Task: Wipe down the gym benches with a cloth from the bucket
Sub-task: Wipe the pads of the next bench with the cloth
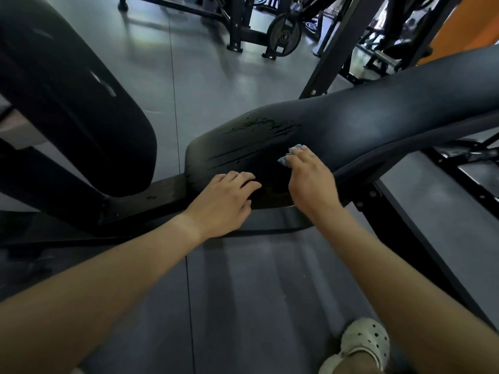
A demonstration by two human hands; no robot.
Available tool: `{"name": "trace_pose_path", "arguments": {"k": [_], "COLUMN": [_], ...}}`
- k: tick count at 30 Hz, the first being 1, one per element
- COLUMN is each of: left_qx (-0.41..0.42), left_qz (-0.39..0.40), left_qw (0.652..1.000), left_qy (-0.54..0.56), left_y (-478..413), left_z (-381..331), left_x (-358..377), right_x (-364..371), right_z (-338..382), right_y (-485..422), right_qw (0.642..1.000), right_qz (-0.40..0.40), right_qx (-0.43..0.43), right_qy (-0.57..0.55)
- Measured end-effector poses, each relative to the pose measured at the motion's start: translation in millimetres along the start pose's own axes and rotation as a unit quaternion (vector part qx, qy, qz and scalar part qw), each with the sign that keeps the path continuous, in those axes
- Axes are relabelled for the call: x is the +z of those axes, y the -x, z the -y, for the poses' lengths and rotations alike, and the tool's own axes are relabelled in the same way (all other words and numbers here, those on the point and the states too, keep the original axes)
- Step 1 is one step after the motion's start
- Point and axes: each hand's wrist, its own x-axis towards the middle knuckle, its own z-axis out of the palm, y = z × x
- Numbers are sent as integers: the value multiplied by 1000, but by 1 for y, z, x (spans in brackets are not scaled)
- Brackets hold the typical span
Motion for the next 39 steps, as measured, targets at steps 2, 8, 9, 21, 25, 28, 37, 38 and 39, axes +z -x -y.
{"name": "trace_pose_path", "arguments": {"k": [2, 8, 9, 21, 25, 28, 37, 38, 39], "left_qx": [-36, -119, -125, -215, -251, -266, -207, -200, -194], "left_qz": [33, 86, 89, 92, 97, 55, -39, -41, -44], "left_qw": [999, 989, 988, 972, 962, 960, 966, 967, 968], "left_qy": [0, 6, 5, 26, 44, 69, 148, 153, 156], "left_y": [10, 37, 41, 33, 25, 25, 60, 62, 65], "left_z": [8, 24, 26, 58, 53, 52, 75, 79, 82], "left_x": [-6, -18, -18, -16, -15, -11, 18, 20, 21], "right_x": [9, 20, 20, 19, 38, 38, 44, 50, 56], "right_z": [26, 89, 92, 52, 96, 103, 75, 83, 93], "right_y": [6, 25, 27, -24, -11, -7, -31, -30, -29], "right_qw": [999, 991, 985, 994, 989, 971, 995, 995, 995], "right_qz": [14, 120, 146, 83, 138, 195, 92, 83, 76], "right_qx": [35, -52, -92, 57, -27, -130, 41, 57, 63], "right_qy": [17, -5, -6, -40, -39, -43, -12, -3, 5]}}
